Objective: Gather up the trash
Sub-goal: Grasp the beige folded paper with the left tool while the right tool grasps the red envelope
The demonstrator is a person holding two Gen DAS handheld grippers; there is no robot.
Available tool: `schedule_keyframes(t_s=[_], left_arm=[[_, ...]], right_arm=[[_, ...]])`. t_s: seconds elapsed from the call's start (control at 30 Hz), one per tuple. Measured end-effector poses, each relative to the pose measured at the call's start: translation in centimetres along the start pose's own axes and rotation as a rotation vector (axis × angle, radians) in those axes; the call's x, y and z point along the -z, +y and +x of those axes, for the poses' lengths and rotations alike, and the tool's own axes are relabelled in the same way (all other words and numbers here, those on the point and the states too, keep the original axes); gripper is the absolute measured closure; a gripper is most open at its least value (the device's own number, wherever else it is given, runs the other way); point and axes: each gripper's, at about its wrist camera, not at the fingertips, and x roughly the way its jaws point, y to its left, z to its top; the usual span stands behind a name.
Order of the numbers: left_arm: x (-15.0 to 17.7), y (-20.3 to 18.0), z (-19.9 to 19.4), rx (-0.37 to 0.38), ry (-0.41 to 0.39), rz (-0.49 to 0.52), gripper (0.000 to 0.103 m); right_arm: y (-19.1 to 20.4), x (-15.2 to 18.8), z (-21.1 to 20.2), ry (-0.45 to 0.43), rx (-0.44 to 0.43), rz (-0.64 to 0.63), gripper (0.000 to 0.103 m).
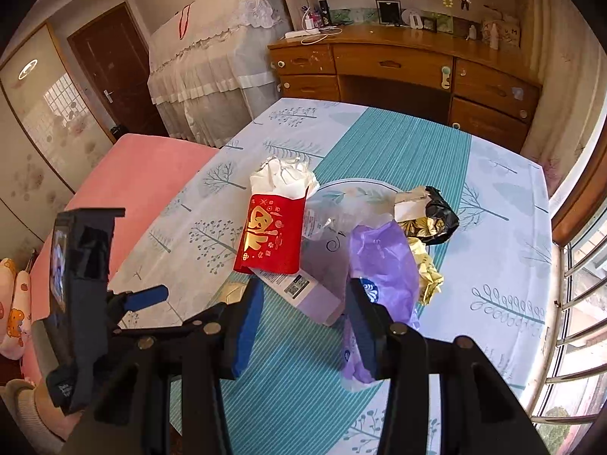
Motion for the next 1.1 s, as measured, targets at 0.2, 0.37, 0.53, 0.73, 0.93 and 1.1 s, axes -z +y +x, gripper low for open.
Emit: schedule_keyframes(t_s=[0.2, 0.37, 0.53, 0.73, 0.93, 1.1], left_arm=[[0.4, 0.3, 3.6, 0.014, 0.093, -0.076, 0.032], [0.3, 0.0, 5.5, 0.016, 0.133, -0.101, 0.046], [0.4, 0.3, 6.1, 0.033, 0.126, -0.116, 0.058], [1.0, 2.6, 5.1, 0.060, 0.089, -0.171, 0.058], [1.2, 4.6, 2.7, 0.059, 0.039, -0.224, 0.058], [1.6, 5.9, 0.3, 0.060, -0.003, -0.236, 0.058]], right_arm=[[-0.5, -0.7, 1.7, 0.032, -0.045, -0.030, 0.057], [-0.3, -1.3, 2.4, 0.043, -0.069, -0.042, 0.057], [0.5, -1.9, 3.4, 0.058, -0.092, -0.061, 0.057], [0.9, -3.5, 6.0, 0.089, -0.105, -0.049, 0.057], [0.0, -5.1, 9.5, 0.125, -0.110, 0.024, 0.058], [-0.5, -5.3, 11.8, 0.165, -0.107, 0.053, 0.066]])
